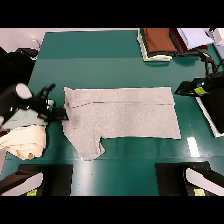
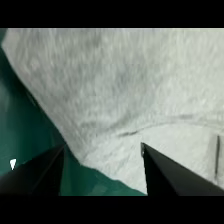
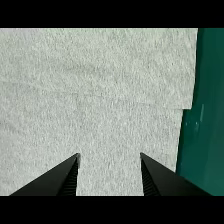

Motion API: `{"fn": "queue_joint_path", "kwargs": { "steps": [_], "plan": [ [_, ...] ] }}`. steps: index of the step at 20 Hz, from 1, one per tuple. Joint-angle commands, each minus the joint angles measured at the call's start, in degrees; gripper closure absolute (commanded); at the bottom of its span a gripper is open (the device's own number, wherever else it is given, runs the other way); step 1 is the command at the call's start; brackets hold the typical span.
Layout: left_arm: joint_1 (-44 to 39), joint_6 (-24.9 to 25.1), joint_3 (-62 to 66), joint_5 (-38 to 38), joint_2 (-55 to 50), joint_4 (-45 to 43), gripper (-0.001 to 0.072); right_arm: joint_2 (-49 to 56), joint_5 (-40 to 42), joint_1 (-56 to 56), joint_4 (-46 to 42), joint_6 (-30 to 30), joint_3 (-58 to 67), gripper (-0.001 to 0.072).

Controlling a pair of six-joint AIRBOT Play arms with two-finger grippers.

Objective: Fold the shirts.

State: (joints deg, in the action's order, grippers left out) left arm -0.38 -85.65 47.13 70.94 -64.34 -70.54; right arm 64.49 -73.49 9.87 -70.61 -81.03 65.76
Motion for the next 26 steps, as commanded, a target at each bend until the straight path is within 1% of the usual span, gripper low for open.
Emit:
{"fn": "queue_joint_path", "kwargs": {
  "steps": [1, 3, 6, 9, 11, 12, 13, 14, 16, 19, 20, 21, 22, 24, 25, 26],
  "plan": [
    [0.07, -3.06, -13.70, -1.07, 9.62, 0.39, 0.0158, -4.79, 1.22, 0.09, 0.63, 0.13, -4.50, 0.0272],
    [0.07, -2.69, -17.86, -3.15, 11.08, 6.01, 0.0158, -4.94, 1.27, 0.09, 0.61, 0.11, -5.09, 0.0273],
    [-0.37, 0.22, -21.68, -8.13, 10.99, 13.55, 0.0158, -4.96, 1.31, 0.09, 2.14, 0.11, -5.07, 0.0273],
    [-5.09, 0.07, -22.67, -13.38, 10.99, 15.26, 0.0159, -4.98, 1.42, 0.09, 4.79, 0.11, -5.07, 0.0273],
    [-7.15, 0.00, -22.56, -14.71, 10.99, 18.56, 0.0168, -5.03, 1.27, 0.09, 5.11, 0.11, -5.07, 0.0274],
    [-7.13, 0.35, -22.23, -14.56, 11.02, 19.87, 0.0368, -5.03, 1.18, 0.11, 5.07, 0.13, -5.07, 0.0274],
    [-7.13, 0.68, -21.62, -14.51, 11.02, 19.58, 0.0543, -5.03, 0.74, 0.22, 4.74, 0.15, -5.07, 0.0274],
    [-7.13, 0.68, -20.79, -14.32, 11.02, 19.21, 0.0681, -5.03, -0.28, 0.61, 4.39, 0.17, -5.09, 0.0274],
    [-7.13, 0.66, -18.53, -12.11, 11.06, 17.46, 0.0688, -5.01, -4.04, 3.04, 3.43, 0.81, -5.14, 0.0274],
    [-7.13, 0.68, -15.67, -9.81, 11.06, 13.99, 0.0688, -5.03, -10.80, 8.87, -4.85, 0.79, -6.54, 0.0274],
    [-7.13, 0.76, -15.41, -9.81, 11.06, 13.81, 0.0688, -5.03, -12.11, 11.47, -6.23, 0.94, -8.55, 0.0272],
    [-7.13, 0.87, -15.39, -9.84, 11.06, 13.88, 0.0688, -5.01, -12.94, 14.97, -5.73, 1.88, -11.74, 0.0249],
    [-7.13, 1.25, -15.41, -9.84, 11.06, 13.86, 0.0688, -5.01, -12.59, 18.27, -5.40, 2.27, -15.32, 0.0155],
    [-7.13, 1.77, -15.41, -9.90, 11.06, 13.86, 0.0688, -4.96, -10.05, 24.13, -5.40, 3.30, -23.12, 0.0141],
    [-7.13, 1.75, -15.41, -10.01, 11.06, 13.88, 0.0688, -4.96, -8.63, 26.43, -5.40, 3.85, -26.71, 0.0143],
    [-7.13, 1.75, -15.41, -10.12, 11.06, 13.88, 0.0688, -4.96, -7.37, 28.00, -5.14, 4.59, -29.73, 0.0160]
  ]
}}
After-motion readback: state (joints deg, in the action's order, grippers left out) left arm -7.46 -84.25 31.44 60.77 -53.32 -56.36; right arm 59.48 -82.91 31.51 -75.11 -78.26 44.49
